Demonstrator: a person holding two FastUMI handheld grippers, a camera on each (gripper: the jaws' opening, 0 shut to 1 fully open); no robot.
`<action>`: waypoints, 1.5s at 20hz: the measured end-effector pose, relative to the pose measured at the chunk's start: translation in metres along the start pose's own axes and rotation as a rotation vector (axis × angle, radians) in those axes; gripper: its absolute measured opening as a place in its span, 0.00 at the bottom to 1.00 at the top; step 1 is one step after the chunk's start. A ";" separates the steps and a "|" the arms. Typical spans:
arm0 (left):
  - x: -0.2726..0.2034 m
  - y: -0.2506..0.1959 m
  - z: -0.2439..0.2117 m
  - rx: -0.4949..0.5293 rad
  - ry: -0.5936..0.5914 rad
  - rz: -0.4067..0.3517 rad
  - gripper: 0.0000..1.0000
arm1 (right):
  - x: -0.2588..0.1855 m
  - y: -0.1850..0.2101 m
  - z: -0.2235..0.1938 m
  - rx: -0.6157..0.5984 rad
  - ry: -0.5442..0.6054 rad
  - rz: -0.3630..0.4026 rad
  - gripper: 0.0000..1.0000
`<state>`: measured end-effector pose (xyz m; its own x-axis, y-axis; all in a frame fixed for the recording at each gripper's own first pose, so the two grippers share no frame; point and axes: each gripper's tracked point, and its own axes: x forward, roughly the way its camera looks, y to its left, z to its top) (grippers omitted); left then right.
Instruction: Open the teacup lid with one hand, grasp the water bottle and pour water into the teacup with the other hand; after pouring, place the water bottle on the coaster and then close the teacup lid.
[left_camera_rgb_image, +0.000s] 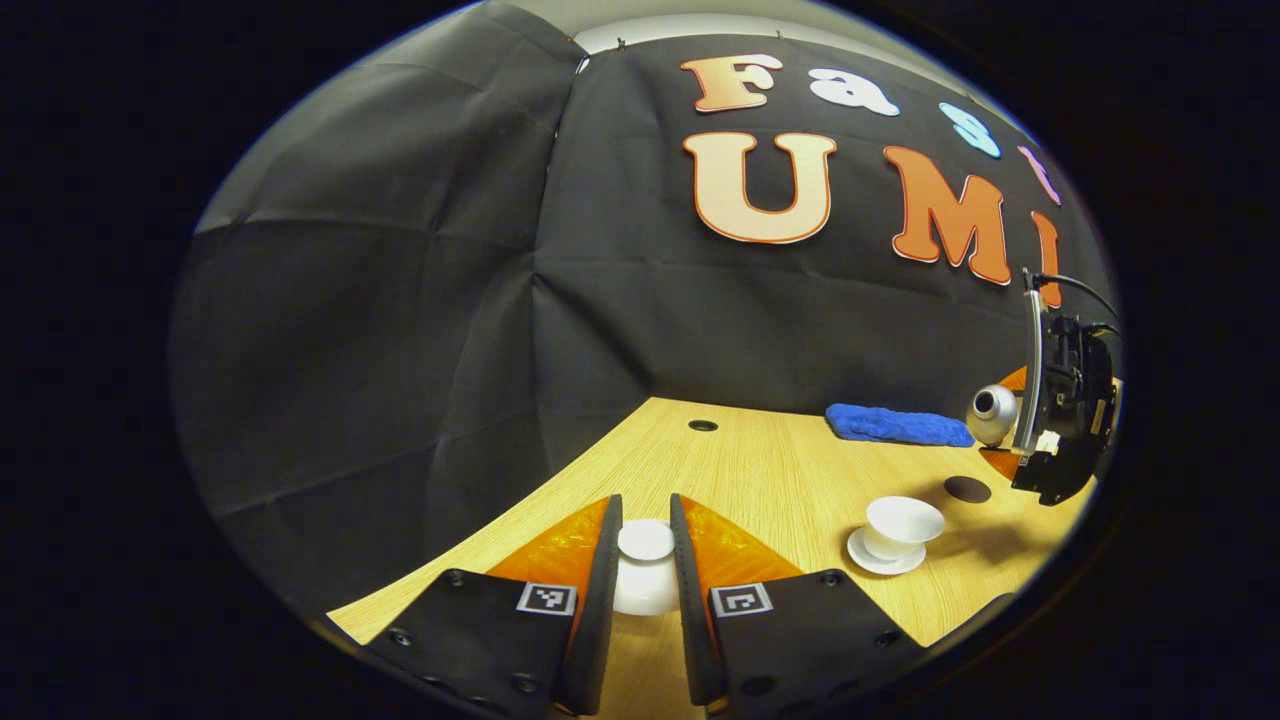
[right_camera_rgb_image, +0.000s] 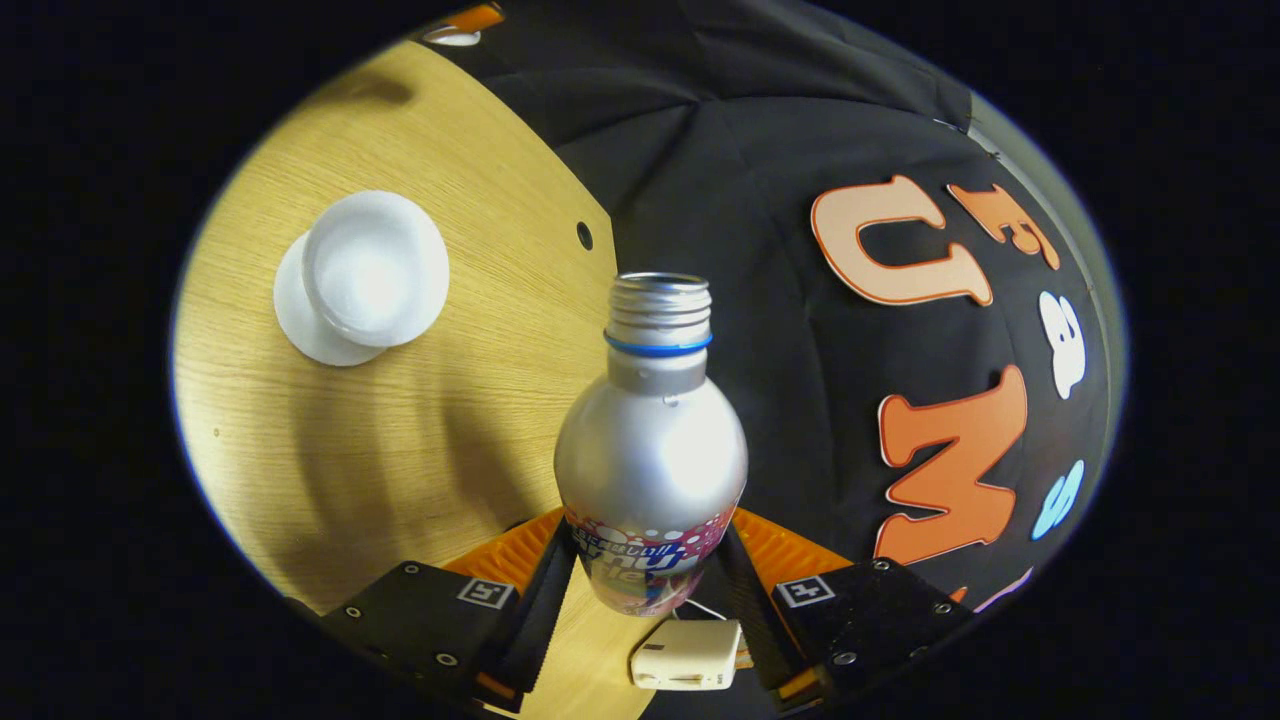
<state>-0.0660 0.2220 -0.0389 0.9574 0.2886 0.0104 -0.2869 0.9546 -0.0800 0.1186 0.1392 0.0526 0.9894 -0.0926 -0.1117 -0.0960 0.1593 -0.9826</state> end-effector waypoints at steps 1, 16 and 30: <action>-0.001 0.000 -0.001 -0.002 0.002 0.000 0.35 | 0.000 -0.002 0.003 -0.032 -0.011 -0.015 0.80; -0.001 0.004 -0.011 -0.017 0.013 0.028 0.33 | 0.005 -0.030 0.027 -0.333 -0.065 -0.166 0.80; -0.004 0.007 -0.019 -0.021 0.021 0.029 0.35 | -0.004 -0.050 0.060 -0.461 -0.115 -0.314 0.79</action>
<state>-0.0711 0.2263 -0.0580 0.9492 0.3143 -0.0128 -0.3139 0.9440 -0.1013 0.1259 0.1905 0.1109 0.9811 0.0455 0.1880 0.1928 -0.3069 -0.9320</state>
